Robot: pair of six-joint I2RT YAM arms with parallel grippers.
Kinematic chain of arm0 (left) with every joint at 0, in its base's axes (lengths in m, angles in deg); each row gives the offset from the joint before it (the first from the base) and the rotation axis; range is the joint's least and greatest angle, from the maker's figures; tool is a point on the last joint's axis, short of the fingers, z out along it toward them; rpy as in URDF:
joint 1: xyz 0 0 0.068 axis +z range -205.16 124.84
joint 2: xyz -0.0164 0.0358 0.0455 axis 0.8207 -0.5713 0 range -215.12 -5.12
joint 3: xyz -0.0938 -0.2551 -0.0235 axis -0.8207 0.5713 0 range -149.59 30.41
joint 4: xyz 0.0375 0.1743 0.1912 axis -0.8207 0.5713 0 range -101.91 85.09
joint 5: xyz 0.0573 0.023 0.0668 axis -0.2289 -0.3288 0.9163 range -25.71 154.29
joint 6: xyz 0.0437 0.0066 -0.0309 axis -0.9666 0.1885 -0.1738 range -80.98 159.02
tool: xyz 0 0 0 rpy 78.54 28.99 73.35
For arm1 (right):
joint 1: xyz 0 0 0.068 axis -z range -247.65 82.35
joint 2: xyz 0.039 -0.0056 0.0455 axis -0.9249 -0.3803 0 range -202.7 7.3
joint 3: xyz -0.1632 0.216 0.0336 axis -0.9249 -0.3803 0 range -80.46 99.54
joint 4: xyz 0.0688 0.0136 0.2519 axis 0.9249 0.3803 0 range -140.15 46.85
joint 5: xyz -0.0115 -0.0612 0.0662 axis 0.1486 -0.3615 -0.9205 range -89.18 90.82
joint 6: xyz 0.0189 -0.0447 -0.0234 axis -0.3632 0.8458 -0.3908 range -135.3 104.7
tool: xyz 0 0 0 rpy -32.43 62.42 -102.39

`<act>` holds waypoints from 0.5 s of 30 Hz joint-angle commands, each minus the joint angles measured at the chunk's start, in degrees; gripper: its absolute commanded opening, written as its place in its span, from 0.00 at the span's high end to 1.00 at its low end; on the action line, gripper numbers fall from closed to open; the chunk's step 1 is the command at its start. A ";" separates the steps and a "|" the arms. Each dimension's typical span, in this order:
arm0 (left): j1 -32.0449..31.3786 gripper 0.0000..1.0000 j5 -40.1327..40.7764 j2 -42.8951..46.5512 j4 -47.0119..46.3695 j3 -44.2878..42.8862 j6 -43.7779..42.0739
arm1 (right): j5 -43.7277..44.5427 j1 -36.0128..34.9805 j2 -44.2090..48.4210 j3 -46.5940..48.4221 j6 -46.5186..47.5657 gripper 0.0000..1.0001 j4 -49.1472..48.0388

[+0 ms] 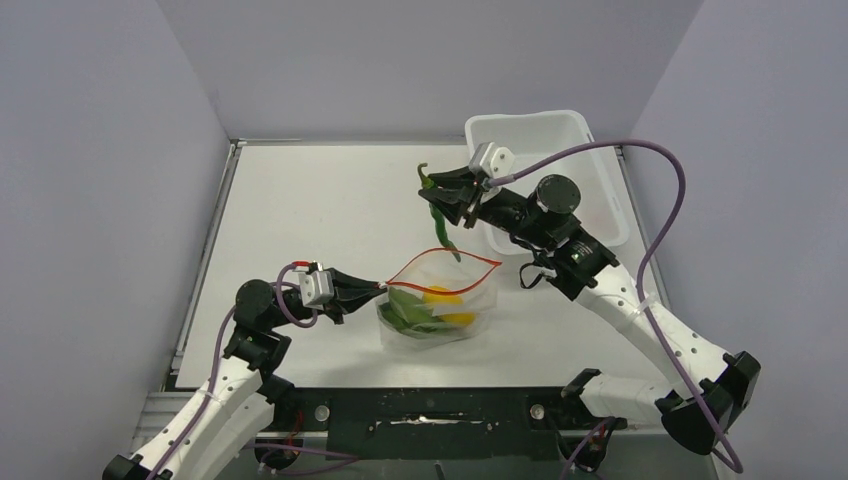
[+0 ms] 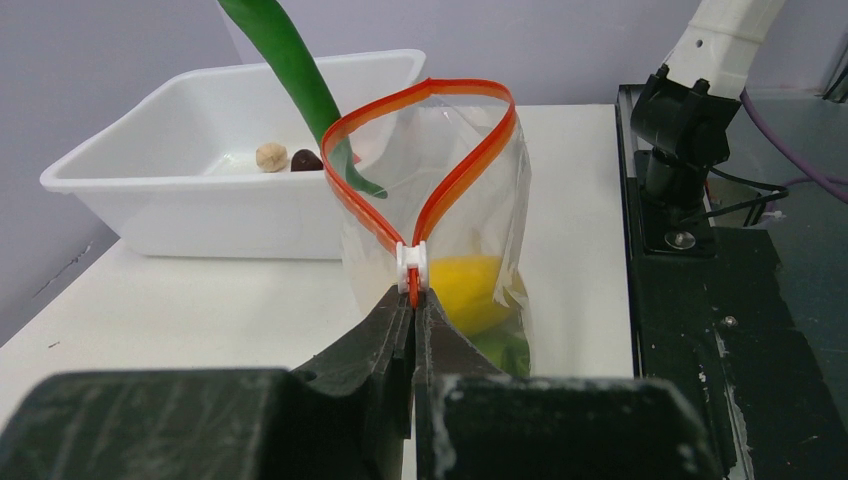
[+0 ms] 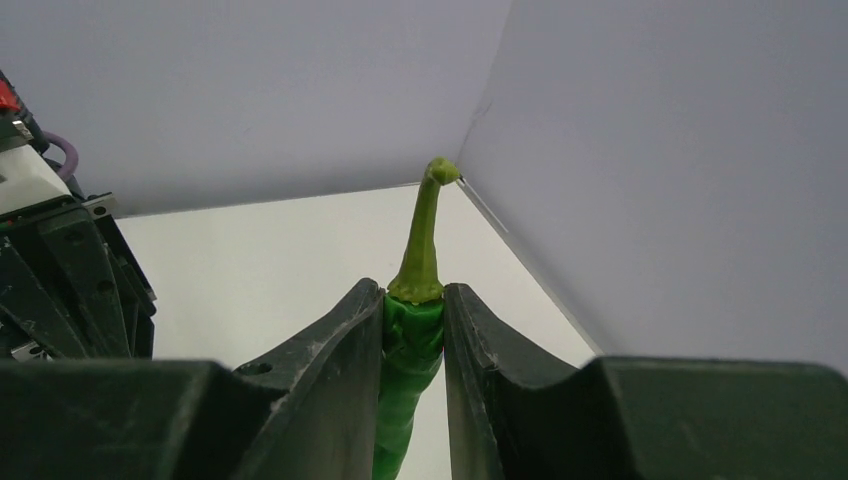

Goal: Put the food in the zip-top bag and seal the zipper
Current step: Pick up the fake vegetable from the bin.

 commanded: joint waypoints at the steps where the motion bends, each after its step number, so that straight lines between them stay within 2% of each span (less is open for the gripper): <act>1: -0.20 1.00 -0.79 0.35 -2.73 -0.35 -0.41 | -0.17 -1.60 1.09 5.11 4.28 0.84 -3.13; 8: -0.26 1.00 -1.08 0.39 -2.91 -0.27 -0.35 | 0.24 -2.19 3.57 5.24 4.12 0.85 -4.24; 15: -0.29 1.00 -1.51 0.11 -3.10 -0.10 -0.14 | -3.99 -2.61 6.05 2.81 -2.21 0.85 -9.22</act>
